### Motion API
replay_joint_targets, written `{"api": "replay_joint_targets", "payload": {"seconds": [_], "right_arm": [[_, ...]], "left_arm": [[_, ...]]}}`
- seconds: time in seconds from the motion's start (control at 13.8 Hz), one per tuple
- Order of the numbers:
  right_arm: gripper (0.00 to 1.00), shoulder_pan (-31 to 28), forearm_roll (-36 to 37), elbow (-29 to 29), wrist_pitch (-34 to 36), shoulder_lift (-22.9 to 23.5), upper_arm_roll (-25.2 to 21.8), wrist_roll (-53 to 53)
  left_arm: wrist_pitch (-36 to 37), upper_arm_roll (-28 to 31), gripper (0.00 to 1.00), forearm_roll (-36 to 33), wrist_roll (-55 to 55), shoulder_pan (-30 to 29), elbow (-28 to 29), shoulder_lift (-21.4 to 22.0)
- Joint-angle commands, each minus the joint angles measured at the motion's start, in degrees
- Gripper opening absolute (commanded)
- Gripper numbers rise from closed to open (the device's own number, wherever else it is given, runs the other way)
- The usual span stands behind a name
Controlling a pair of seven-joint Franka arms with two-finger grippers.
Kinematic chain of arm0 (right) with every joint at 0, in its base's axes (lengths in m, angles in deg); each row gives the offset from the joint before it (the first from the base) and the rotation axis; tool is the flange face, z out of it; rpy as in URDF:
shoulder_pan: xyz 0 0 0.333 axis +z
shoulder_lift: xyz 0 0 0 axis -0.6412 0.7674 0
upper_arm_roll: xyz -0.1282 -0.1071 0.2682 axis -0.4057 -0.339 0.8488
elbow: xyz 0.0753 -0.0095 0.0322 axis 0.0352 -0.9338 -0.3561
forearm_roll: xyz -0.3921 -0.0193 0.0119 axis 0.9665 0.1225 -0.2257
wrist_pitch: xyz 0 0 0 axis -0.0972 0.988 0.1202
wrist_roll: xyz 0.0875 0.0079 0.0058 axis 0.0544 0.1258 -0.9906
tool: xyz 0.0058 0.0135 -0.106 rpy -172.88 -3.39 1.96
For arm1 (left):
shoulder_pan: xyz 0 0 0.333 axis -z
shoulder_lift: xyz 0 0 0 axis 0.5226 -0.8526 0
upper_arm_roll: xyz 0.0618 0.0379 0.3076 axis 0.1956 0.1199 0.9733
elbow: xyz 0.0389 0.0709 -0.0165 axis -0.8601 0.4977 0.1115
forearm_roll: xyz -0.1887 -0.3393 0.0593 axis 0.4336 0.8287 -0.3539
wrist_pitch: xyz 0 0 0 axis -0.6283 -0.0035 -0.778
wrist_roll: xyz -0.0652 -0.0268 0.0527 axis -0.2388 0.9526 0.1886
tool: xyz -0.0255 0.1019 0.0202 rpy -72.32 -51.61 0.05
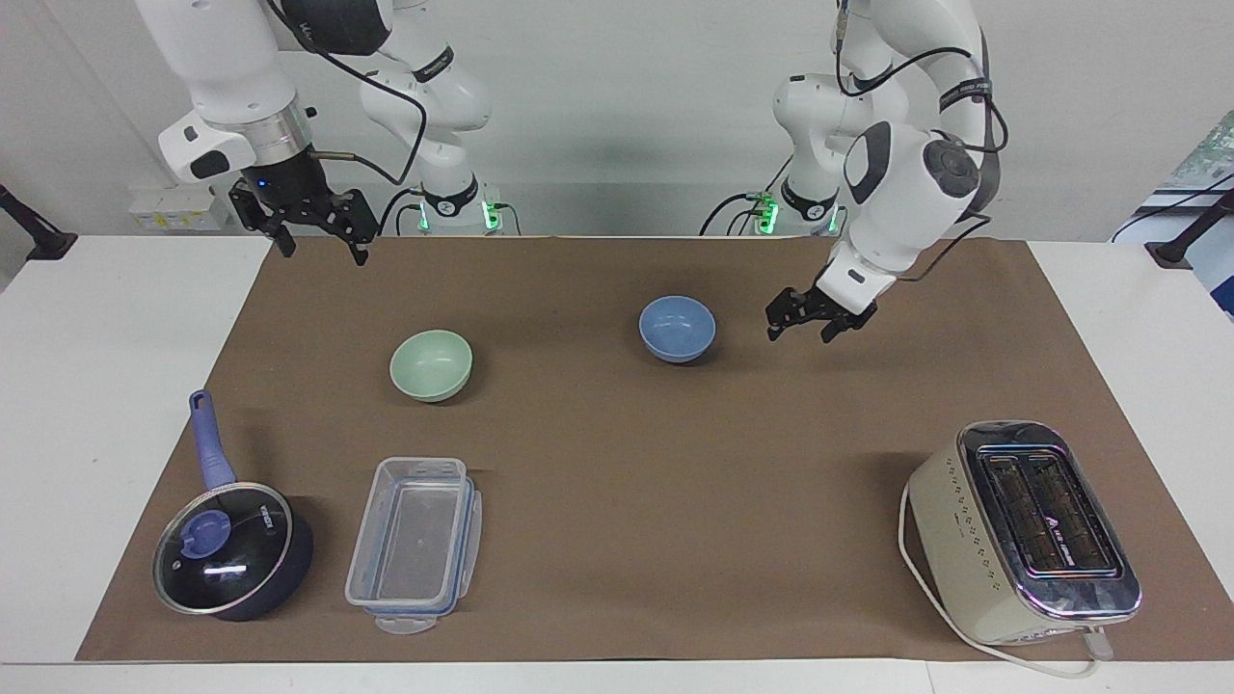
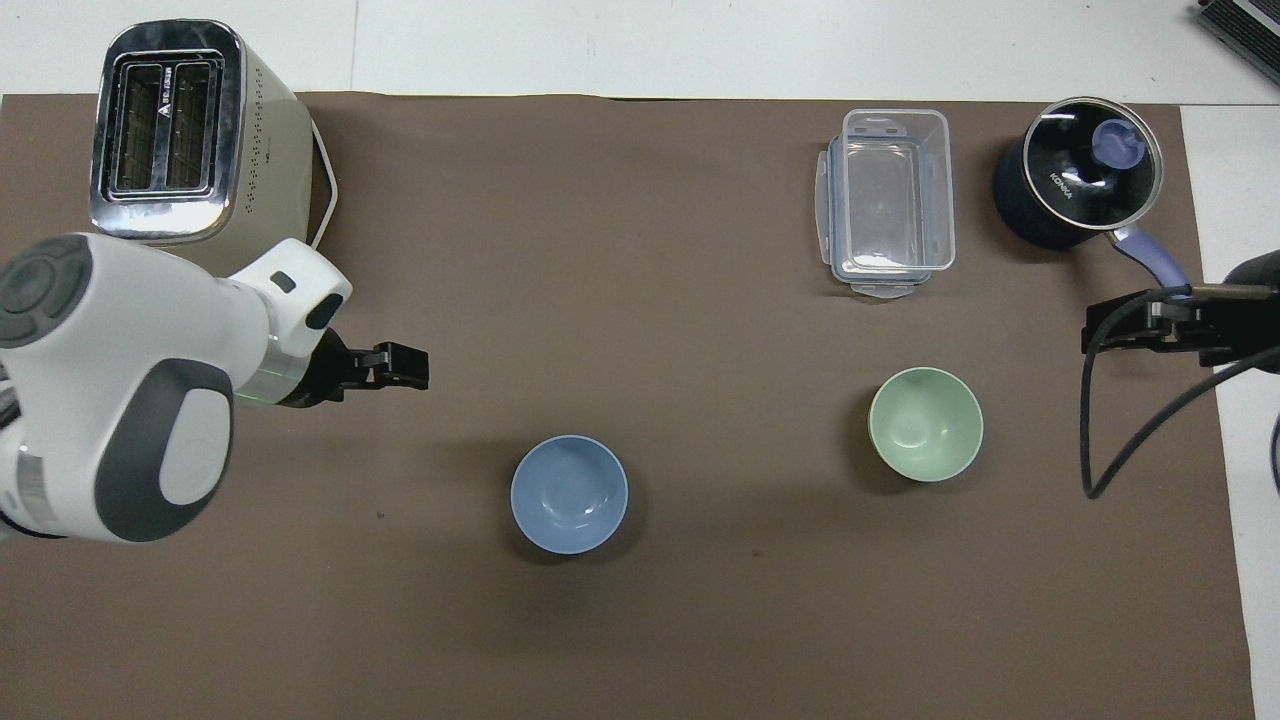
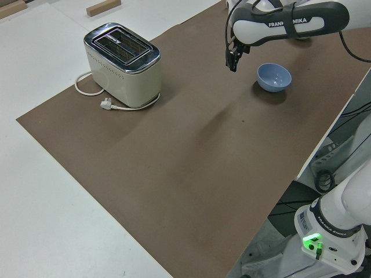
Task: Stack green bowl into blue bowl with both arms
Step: 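Release the blue bowl with the left gripper while the right gripper reaches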
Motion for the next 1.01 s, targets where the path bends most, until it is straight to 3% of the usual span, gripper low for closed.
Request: {"api": "replay_joint_targets", "payload": {"seconds": [0.0, 0.29, 0.65, 0.94], "right_arm": [[1.00, -1.5, -0.4, -6.0, -4.0, -2.5, 0.1, -2.5], [1.00, -2.4, -0.5, -12.8, -9.0, -2.7, 0.1, -3.5], [1.00, -2.5, -2.4, -21.4, -16.8, -2.6, 0.1, -4.4], [1.00, -2.4, -4.1, -30.2, -27.7, -2.1, 0.1, -5.5]], "left_arm": [[5.3, -0.5, 1.00, -5.0, 0.3, -3.0, -6.0, -0.7], [10.9, -0.5, 1.00, -10.9, 2.8, -6.1, -12.4, -0.8], [17.2, -0.5, 1.00, -11.7, 8.9, -10.8, -18.6, -0.5], [26.4, -0.5, 1.00, -13.0, 8.7, -10.7, -25.2, -0.8]]}}
